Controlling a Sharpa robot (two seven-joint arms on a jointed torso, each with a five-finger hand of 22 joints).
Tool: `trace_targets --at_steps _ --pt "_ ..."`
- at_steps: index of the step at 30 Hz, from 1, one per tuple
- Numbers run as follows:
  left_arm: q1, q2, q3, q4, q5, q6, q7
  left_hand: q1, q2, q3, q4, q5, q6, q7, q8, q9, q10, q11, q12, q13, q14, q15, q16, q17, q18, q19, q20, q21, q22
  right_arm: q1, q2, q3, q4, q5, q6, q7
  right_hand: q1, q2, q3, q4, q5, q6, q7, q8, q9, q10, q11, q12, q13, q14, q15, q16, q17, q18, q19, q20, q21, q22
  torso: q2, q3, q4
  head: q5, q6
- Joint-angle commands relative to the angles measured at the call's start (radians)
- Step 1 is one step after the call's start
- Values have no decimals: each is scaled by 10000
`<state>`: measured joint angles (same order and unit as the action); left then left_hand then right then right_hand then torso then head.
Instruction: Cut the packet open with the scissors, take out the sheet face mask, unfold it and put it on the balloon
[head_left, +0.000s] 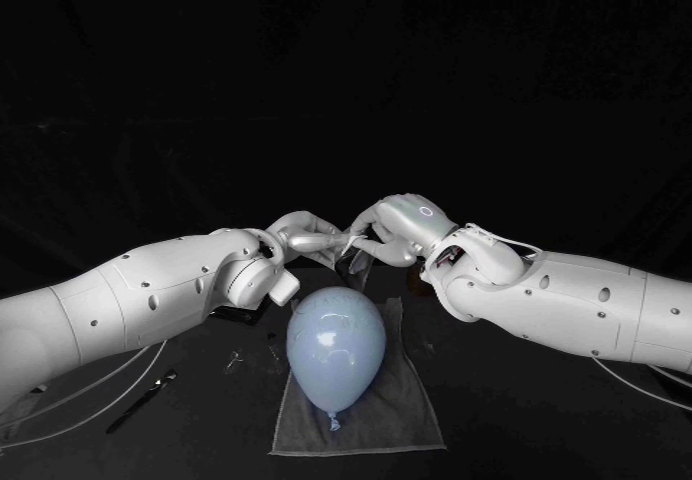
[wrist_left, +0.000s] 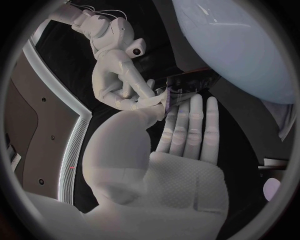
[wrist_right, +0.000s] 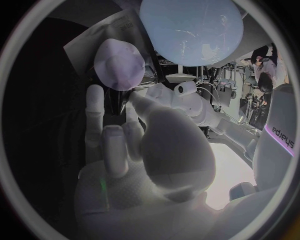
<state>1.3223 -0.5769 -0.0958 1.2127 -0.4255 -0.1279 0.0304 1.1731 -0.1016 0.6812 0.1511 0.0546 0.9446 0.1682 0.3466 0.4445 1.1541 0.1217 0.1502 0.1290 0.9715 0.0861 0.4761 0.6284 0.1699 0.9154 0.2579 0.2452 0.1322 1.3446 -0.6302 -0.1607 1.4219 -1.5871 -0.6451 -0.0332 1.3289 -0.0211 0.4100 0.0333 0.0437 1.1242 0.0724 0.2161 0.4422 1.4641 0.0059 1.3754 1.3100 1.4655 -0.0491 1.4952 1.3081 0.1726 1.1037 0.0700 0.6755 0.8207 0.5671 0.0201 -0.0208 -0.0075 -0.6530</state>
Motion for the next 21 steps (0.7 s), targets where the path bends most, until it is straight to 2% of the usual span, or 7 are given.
trace_targets --at_steps 1,4,6,10,16,21 --pt "9 -11 3 -4 312 372 -18 -150 3 -122 213 -56 -54 15 -78 -33 -97 15 8 11 -76 -1 13 0 128 -3 108 -84 -29 13 -26 13 1 -16 -38 -153 50 91 16 36 48 60 -19 59 11 252 -80 56 904 454 -46 36 1266 100 20 -62 -10 9 -1 0 -3 -12 -11" --pt "9 -23 3 -17 374 396 -32 -160 4 -171 260 -55 -56 16 -85 -38 -107 15 13 15 -86 0 16 1 129 -1 111 -95 -40 13 -38 15 4 -16 -35 -164 50 91 16 36 48 60 -19 59 11 252 -80 56 904 454 -46 36 1266 100 20 -62 -10 9 -2 0 -1 -18 -24" --pt "9 -26 3 -21 396 406 -35 -98 91 -190 302 -51 -57 -2 -93 -46 -122 5 25 23 -101 -4 26 2 130 5 116 -116 -59 13 -40 16 7 -16 -34 -166 50 91 16 36 48 60 -19 59 11 252 -80 56 904 454 -46 36 1266 100 20 -62 -10 9 -3 1 -2 -16 -29" --pt "9 -25 3 -22 425 432 -36 211 219 -160 186 -51 -61 -28 -87 -44 -137 -12 51 38 -119 -19 50 5 133 31 116 -145 -91 13 -40 17 8 -16 -17 -166 50 91 16 36 48 60 -19 59 11 252 -80 56 904 454 -46 36 1266 100 20 -62 -10 9 -5 1 -3 -16 -27" --pt "9 -24 3 -28 512 434 -42 339 292 -161 159 -52 -59 -31 -78 -39 -141 -12 67 46 -124 -18 65 6 134 49 114 -160 -109 13 -44 17 5 -15 30 -166 59 92 19 34 48 61 -21 71 17 258 -83 70 917 460 -49 44 1280 100 22 -65 -12 11 -4 -1 0 -13 -29" --pt "9 -24 3 -39 580 397 -44 238 485 -384 511 -56 -40 -16 -74 -46 -137 -6 113 68 -130 -13 102 8 133 91 113 -202 -155 13 -50 17 -2 -15 97 -166 67 92 21 31 48 61 -23 78 21 265 -84 85 931 459 -50 42 1277 99 24 -66 -12 11 -9 -3 -2 -10 -28"
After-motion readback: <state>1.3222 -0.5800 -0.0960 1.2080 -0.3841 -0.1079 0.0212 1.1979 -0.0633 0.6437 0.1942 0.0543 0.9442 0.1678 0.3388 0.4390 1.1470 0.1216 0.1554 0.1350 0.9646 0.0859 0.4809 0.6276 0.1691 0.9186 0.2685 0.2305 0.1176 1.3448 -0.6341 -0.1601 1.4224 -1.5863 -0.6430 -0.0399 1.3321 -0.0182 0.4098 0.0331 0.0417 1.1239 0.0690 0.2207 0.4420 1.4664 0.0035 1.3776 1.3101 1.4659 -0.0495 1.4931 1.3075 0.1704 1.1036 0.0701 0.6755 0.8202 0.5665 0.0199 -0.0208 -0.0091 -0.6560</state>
